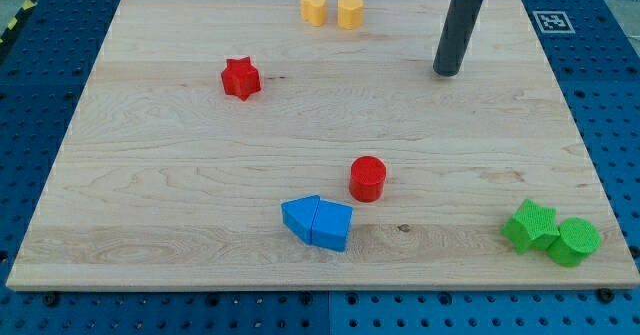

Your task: Slide the red circle towards the bottom left

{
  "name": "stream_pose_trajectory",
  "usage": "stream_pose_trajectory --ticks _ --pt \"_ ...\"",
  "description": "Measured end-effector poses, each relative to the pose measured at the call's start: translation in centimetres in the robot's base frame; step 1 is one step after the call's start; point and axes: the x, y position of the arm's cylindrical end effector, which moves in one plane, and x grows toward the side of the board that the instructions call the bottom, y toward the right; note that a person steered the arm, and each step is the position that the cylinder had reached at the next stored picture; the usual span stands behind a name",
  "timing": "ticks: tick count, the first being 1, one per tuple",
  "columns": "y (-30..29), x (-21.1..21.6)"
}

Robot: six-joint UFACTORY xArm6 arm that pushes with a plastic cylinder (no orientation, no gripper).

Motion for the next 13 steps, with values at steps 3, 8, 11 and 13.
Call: stream_pose_trajectory --ticks 3,8,11,13 --pt "0.0 0.3" --pt "-4.0 16.6" --pt "-11.3 17.7" --pt "-18.8 14.3"
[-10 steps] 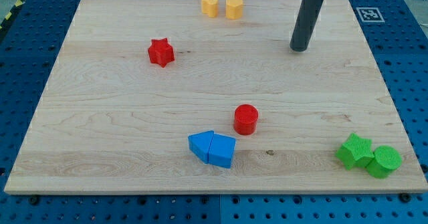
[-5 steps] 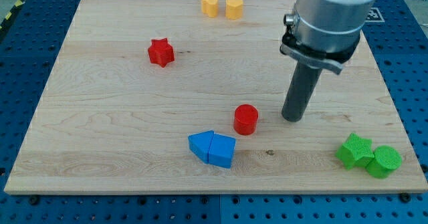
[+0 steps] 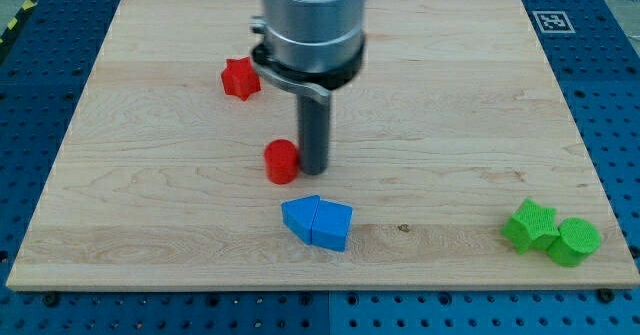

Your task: Slide the red circle towards the bottom left

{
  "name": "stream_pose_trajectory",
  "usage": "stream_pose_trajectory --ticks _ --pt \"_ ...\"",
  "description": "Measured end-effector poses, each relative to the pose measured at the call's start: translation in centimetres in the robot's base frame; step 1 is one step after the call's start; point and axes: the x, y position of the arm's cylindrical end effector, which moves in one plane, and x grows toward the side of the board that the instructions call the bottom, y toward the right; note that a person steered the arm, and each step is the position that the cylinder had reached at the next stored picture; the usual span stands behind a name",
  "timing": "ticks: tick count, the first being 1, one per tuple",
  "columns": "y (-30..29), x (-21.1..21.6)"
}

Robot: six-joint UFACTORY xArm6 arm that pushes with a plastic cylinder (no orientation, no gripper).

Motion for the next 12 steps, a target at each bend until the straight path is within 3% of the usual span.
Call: stream_pose_trajectory --ticks 4,5,6,7,11,12 --pt "-15.0 -3.0" --pt "-16.3 -3.2" --pt "-15.9 -5.9" --pt "-12.5 -5.6" --pt "-11.3 1.0" --pt "-8.5 1.0"
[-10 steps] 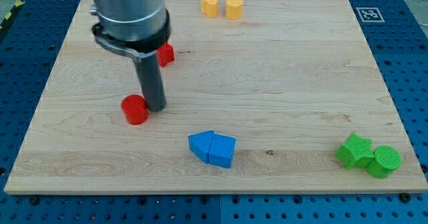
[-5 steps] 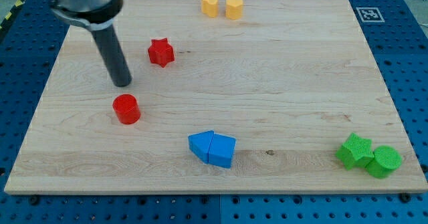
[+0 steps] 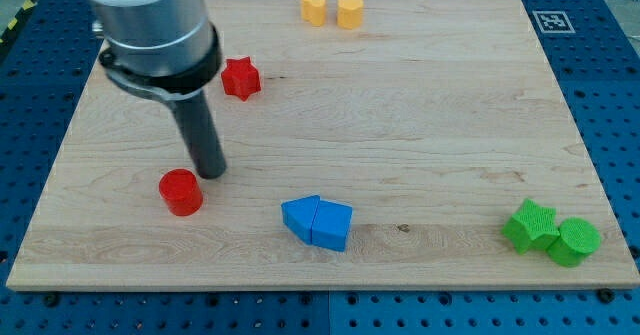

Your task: Slide the red circle towards the bottom left

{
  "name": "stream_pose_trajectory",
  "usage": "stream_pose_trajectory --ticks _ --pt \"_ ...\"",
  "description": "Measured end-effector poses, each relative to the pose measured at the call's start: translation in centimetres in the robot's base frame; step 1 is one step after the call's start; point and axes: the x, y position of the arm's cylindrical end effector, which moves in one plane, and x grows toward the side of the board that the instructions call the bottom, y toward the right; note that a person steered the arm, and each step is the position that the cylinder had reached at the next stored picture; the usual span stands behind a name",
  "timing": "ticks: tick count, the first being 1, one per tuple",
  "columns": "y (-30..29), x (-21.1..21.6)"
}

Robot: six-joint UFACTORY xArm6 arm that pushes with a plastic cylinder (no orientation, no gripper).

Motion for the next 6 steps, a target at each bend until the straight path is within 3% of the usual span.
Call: stream_pose_trajectory --ticks 1,3,6 --pt "0.6 1.3" --pt "-5.3 2.1" --pt "-6.3 4.6"
